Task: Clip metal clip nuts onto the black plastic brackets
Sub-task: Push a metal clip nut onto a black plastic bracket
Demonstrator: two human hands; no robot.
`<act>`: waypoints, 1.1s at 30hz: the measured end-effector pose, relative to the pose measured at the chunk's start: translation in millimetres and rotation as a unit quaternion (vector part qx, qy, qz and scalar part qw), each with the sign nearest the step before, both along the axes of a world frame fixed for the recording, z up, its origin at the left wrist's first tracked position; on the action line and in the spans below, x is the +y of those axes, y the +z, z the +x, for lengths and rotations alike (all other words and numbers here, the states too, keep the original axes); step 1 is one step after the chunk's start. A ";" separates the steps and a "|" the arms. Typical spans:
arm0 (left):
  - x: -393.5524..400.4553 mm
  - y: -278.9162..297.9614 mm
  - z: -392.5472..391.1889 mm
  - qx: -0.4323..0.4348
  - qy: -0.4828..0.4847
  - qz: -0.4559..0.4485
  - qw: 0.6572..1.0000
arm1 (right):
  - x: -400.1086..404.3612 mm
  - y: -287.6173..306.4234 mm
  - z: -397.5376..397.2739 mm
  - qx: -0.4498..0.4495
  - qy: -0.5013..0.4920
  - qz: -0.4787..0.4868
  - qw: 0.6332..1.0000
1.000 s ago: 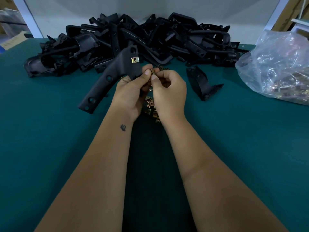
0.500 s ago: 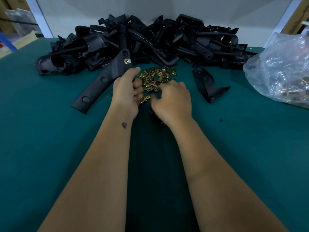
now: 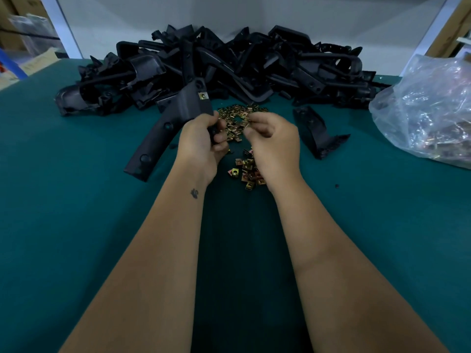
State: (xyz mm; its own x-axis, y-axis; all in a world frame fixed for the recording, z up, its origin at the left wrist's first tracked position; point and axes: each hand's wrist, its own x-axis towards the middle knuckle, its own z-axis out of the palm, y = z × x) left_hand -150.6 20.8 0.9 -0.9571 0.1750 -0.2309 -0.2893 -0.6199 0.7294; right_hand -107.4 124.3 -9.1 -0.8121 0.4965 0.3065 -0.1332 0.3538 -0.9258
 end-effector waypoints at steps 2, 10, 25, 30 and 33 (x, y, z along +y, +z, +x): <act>1.4 -1.2 1.0 0.030 -0.023 -0.038 0.999 | 3.8 1.8 0.2 0.029 0.007 -0.078 0.997; 3.7 -5.1 10.2 0.156 -0.082 -0.155 0.972 | 3.7 4.9 2.4 0.077 0.024 -0.205 0.975; -0.2 -6.2 7.3 0.158 -0.035 -0.237 0.958 | 9.5 6.2 0.5 0.051 0.003 -0.198 0.979; -0.5 -5.6 7.2 0.144 -0.037 -0.226 0.963 | 20.1 7.1 1.9 0.070 0.007 -0.290 0.955; 3.3 -2.8 9.2 0.116 -0.064 -0.210 0.969 | 16.8 8.0 1.7 0.075 0.025 -0.317 0.945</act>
State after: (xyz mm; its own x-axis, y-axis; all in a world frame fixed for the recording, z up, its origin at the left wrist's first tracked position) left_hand -141.4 24.1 -1.9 -0.9684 0.2326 -0.0896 -0.1429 -0.2239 0.9641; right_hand -105.7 141.1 -1.1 -0.8103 0.5813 0.0743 -0.2823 -0.2762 -0.9187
